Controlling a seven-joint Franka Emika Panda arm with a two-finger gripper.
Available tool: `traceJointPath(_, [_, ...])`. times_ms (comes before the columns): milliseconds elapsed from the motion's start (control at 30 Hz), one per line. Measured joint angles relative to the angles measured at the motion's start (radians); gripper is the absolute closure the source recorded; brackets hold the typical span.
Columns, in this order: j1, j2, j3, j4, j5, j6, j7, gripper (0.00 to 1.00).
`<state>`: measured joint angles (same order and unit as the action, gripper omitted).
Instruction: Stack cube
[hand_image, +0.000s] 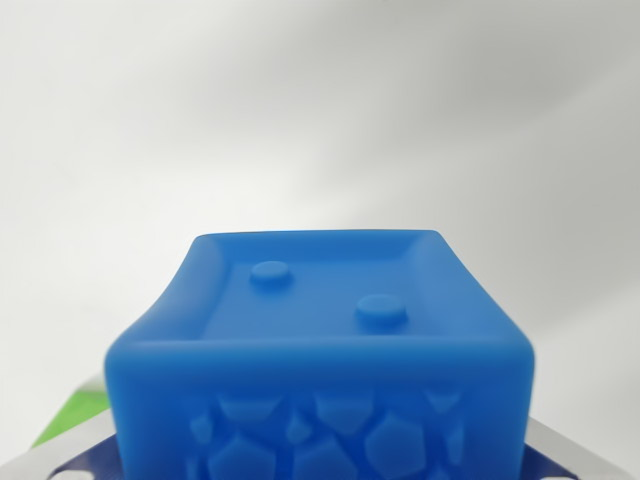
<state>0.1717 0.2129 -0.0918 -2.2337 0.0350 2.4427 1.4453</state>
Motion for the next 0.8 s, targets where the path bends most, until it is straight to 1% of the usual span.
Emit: traceJointPath(800, [0.073,-0.031,0.014,-0.026,-0.008,-0.001,0.094,1.00])
